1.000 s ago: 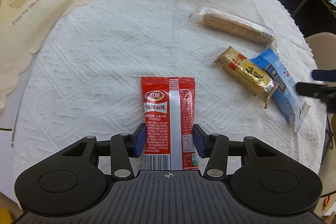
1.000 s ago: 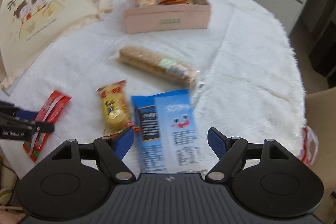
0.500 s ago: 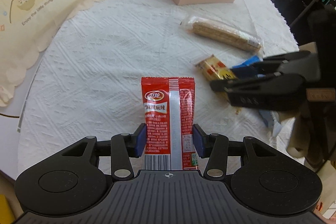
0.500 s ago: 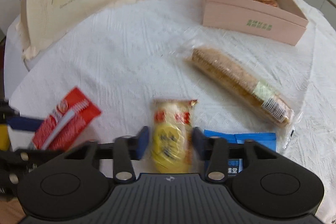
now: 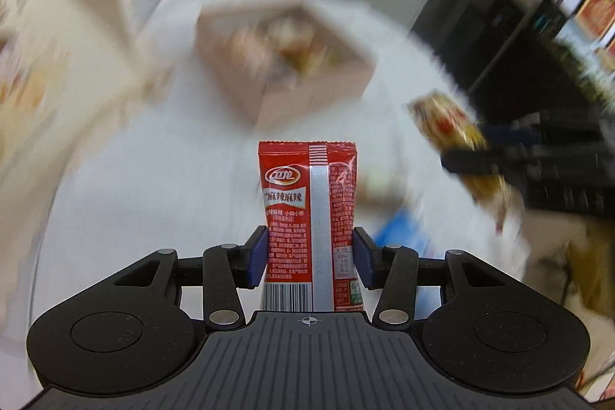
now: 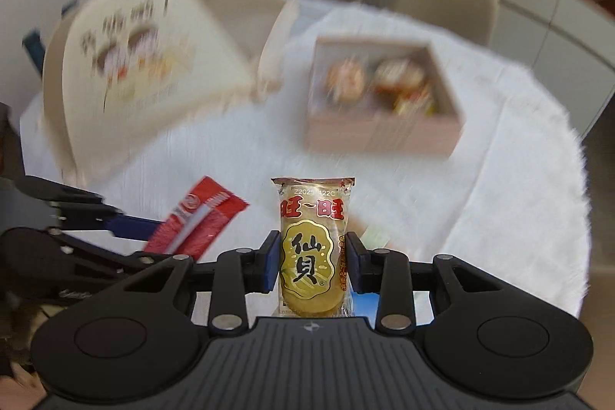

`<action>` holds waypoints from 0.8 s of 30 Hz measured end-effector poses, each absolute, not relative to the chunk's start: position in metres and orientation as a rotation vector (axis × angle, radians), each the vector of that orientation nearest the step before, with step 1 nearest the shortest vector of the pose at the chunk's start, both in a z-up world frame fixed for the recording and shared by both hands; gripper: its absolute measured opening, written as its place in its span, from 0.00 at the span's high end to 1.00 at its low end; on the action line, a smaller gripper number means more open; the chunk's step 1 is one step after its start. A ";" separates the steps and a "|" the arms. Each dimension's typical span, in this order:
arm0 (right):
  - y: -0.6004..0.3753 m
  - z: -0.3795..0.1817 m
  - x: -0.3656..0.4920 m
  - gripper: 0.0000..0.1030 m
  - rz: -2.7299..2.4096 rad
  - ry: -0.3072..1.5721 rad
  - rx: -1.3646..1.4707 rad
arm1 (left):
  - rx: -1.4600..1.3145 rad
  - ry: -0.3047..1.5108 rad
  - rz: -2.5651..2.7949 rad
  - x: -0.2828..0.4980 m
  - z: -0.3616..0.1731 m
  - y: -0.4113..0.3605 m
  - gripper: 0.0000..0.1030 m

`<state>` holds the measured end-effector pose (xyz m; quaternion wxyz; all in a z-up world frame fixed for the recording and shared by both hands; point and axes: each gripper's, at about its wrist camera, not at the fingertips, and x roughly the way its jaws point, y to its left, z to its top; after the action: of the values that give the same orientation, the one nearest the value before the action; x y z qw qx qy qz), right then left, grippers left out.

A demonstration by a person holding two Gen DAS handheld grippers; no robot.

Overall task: Organize snacks
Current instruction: 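Carry red packet and gold packet over the pink box and open both grippers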

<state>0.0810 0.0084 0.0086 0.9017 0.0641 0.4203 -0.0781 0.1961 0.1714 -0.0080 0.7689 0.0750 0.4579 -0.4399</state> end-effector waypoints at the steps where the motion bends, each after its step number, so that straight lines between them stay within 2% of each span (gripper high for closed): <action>1: 0.002 0.022 0.082 0.67 -0.183 0.840 0.125 | 0.127 0.969 -0.960 0.208 0.003 0.165 0.50; 5: -0.021 0.057 0.084 0.67 -0.251 0.745 0.122 | -0.028 0.839 -0.942 0.268 0.053 0.133 0.50; 8: -0.039 0.066 0.081 0.67 -0.289 0.699 0.149 | -0.104 0.809 -0.928 0.309 0.070 0.099 0.47; 10: -0.048 0.065 0.080 0.67 -0.308 0.693 0.163 | -0.138 0.870 -0.945 0.339 0.061 0.069 0.44; 13: -0.063 0.057 0.080 0.67 -0.337 0.705 0.186 | -0.183 0.958 -0.913 0.371 0.028 0.039 0.45; 18: -0.084 0.044 0.086 0.67 -0.366 0.727 0.223 | -0.268 0.964 -0.912 0.369 0.005 0.055 0.45; 24: -0.094 0.048 0.129 0.67 -0.314 0.710 0.240 | -0.032 1.048 -0.793 0.312 -0.014 0.093 0.47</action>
<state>0.1290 -0.0941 0.0479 0.9186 0.1167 0.3454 -0.1526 0.3117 0.0929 -0.0144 0.7915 -0.0150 0.4872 -0.3686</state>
